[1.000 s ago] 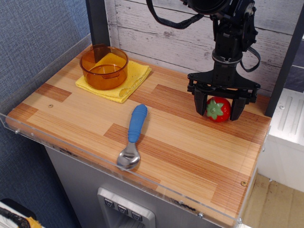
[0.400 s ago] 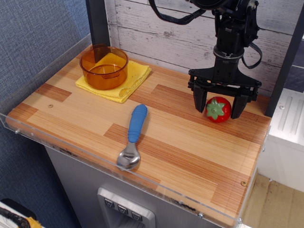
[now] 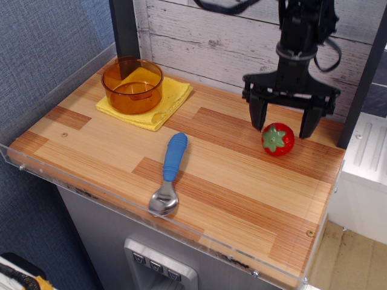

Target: Move the tomato to the top right corner of the table.

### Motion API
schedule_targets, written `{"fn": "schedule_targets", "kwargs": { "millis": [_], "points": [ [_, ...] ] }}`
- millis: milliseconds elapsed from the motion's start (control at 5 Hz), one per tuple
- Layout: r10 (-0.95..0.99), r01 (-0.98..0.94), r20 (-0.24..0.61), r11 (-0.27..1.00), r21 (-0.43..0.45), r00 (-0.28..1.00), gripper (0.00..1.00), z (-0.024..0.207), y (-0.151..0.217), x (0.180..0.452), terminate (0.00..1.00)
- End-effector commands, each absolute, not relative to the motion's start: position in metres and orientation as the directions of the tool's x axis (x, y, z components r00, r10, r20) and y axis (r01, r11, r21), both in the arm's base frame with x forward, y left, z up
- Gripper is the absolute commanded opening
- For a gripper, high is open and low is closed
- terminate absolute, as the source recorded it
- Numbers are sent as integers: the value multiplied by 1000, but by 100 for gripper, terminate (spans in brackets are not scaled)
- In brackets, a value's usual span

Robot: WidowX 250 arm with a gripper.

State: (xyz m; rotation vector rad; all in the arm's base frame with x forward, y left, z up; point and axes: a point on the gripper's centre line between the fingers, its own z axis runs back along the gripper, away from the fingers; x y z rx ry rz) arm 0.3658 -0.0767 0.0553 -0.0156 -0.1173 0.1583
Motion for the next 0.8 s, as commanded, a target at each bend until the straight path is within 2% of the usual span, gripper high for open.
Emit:
{"fn": "schedule_targets", "kwargs": {
  "millis": [0, 400, 600],
  "points": [
    [185, -181, 193, 983, -36, 964, 100, 105, -62, 347, 0],
    [267, -272, 215, 962, -8, 939, 100, 124, -19, 336, 0],
    [303, -316, 202, 948, 38, 931, 100, 124, 5, 336, 100]
  ]
}}
